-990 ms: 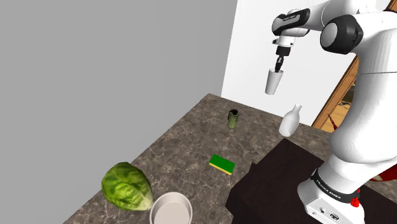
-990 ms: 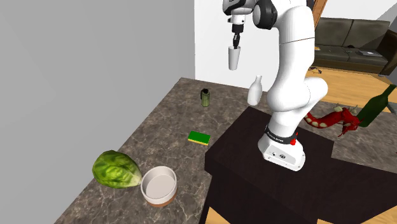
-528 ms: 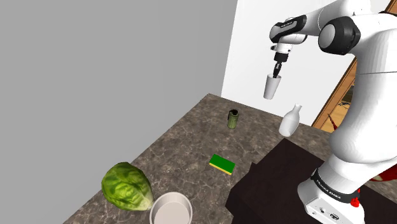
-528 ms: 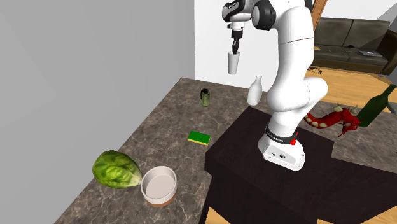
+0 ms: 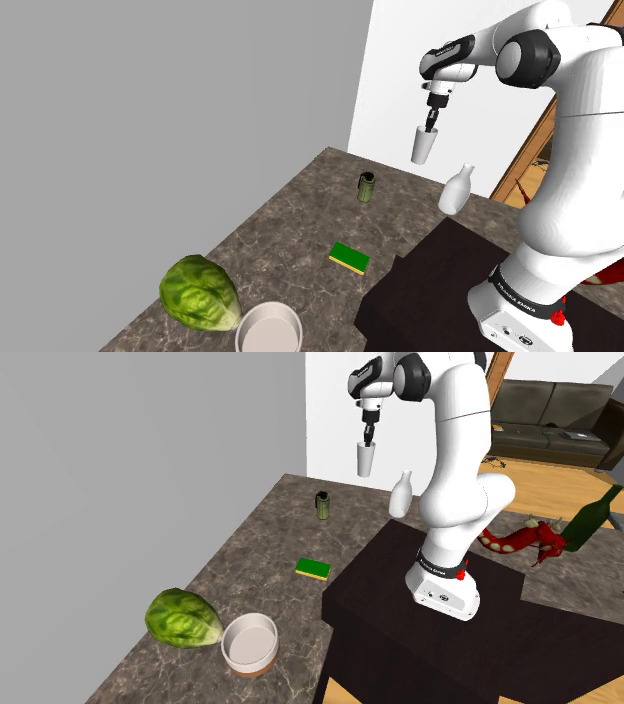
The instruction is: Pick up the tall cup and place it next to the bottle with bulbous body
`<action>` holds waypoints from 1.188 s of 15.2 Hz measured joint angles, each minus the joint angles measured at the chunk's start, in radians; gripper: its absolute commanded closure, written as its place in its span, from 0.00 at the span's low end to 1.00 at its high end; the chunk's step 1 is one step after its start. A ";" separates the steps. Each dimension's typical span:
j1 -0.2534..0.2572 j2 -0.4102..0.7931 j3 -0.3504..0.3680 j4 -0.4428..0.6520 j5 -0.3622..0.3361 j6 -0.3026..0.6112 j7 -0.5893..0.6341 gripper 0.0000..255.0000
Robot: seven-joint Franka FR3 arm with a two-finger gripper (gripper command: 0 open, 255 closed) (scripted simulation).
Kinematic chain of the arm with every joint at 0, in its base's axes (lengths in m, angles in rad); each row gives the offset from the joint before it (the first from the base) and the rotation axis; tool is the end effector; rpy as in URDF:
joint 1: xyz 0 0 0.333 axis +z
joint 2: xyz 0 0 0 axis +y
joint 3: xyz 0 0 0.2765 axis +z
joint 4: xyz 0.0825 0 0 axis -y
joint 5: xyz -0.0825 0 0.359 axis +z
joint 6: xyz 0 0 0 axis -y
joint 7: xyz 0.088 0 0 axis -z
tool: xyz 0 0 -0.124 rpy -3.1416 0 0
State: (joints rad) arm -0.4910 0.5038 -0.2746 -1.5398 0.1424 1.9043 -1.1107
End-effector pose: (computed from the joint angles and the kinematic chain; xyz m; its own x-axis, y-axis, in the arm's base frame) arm 0.4781 -0.4157 0.3196 0.9484 0.3121 -0.0557 0.3053 -0.9465 -0.1050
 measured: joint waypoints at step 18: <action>-0.009 0.107 0.019 -0.086 0.033 0.189 -0.022 1.00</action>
State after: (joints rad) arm -0.5005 0.6104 -0.2561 -1.6256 0.1749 2.0935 -1.1326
